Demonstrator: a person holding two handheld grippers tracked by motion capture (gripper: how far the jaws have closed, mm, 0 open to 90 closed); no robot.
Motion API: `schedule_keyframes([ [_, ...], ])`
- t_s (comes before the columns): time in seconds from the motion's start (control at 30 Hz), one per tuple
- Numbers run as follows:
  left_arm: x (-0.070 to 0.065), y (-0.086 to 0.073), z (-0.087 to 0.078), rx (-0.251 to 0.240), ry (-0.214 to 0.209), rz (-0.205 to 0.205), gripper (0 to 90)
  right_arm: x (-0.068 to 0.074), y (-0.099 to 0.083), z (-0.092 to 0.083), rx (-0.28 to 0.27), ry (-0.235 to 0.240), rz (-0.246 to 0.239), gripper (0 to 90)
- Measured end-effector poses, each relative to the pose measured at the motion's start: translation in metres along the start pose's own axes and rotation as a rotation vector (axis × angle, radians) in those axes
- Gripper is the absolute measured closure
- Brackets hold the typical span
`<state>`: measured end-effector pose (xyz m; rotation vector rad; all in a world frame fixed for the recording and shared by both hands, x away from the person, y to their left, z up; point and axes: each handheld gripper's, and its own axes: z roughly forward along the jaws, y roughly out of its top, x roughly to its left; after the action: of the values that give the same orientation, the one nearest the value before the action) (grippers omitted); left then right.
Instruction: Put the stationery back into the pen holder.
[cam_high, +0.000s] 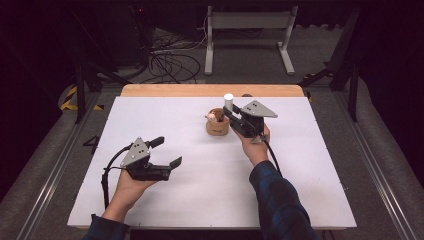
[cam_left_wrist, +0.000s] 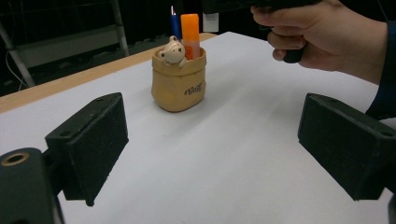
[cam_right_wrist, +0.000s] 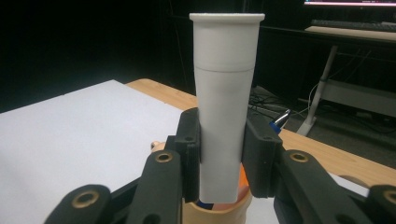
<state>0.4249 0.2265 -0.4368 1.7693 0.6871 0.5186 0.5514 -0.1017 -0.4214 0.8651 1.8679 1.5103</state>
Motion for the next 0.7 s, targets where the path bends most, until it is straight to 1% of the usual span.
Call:
schedule_keyframes([
  [0.03,0.0,0.0,0.0,-0.003,0.002,0.004,9.5,-0.001,-0.001,0.002,0.001,-0.004,0.005,71.1],
  [0.1,0.001,0.0,-0.001,-0.008,0.005,-0.004,9.5,-0.002,-0.003,0.004,0.007,-0.005,0.018,71.1],
  [0.13,0.002,0.0,-0.001,-0.005,0.006,-0.001,9.5,-0.002,-0.005,0.005,0.011,-0.008,0.02,71.1],
  [0.37,0.002,0.0,-0.001,-0.006,0.008,-0.001,9.6,-0.002,-0.011,0.015,0.005,0.004,0.022,71.1],
  [0.7,0.002,0.0,-0.002,-0.013,0.007,-0.009,9.7,-0.001,-0.022,0.027,0.018,0.0,0.019,71.1],
])
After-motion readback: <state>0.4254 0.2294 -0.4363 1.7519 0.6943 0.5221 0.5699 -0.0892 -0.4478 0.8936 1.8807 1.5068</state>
